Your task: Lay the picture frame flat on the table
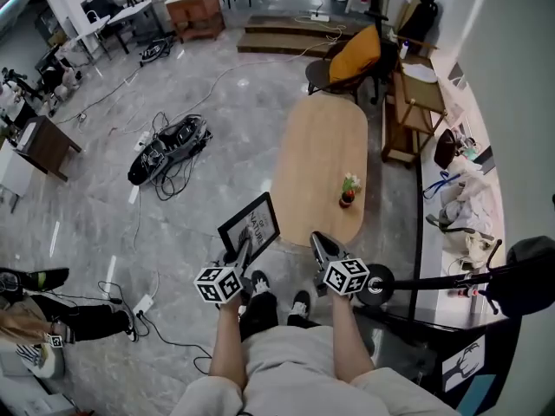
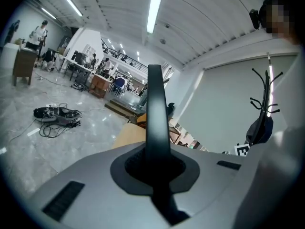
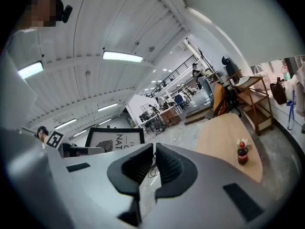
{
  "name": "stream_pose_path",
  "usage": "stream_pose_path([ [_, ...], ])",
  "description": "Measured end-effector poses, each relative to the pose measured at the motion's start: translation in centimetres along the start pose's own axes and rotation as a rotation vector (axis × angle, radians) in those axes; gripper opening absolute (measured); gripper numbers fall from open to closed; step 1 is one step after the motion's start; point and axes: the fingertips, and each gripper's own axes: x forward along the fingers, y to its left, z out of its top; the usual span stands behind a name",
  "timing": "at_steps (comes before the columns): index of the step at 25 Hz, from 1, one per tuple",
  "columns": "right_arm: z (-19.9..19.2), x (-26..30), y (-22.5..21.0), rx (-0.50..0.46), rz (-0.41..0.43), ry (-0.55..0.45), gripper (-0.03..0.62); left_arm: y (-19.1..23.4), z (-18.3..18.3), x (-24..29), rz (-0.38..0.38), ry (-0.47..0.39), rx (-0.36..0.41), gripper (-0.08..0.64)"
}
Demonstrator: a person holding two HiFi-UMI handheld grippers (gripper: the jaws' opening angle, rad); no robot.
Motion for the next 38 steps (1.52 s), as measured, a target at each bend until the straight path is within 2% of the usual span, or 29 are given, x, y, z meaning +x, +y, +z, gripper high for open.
stream_pose_path([
  [4,0.4,2.4,1.6,-0.004,0.047,0.009,0.037,2.1,0.9,-0.4,0.021,0.009,-0.002,0.028],
  [9,0.6,5.1,2.2,-0.022,0.047,0.047,0.037,4.4,2.6,1.6,0.006,0.016,-0.031,0.028],
  [15,2.3,9.4,-0.7,-0.027,-0.023,0.064,0.037,6.6,5.6,8.0,-0.076,0.058,-0.027,0.027],
  [20,4.7,15.6,-1.9,0.034,-0.071,0.026,0.037,9.6,9.4,13.1,-0.162,0.111,0.007,0.028],
  [26,4.7,21.6,-1.3,0.034,-0.07,0.047,0.037,15.6,13.1,17.5,-0.216,0.076,-0.09,0.028],
  [29,5.6,23.3,-2.7,0.038,-0.075,0.062,0.037,17.4,14.6,19.6,-0.235,0.06,-0.143,0.026],
  [32,6.3,24.4,-5.0,0.015,-0.089,0.095,0.037,18.2,14.3,21.5,-0.241,0.085,-0.161,0.026],
  [38,5.7,25.6,-9.3,0.043,-0.091,0.135,0.038,18.4,10.8,25.4,-0.251,0.184,-0.175,0.028],
])
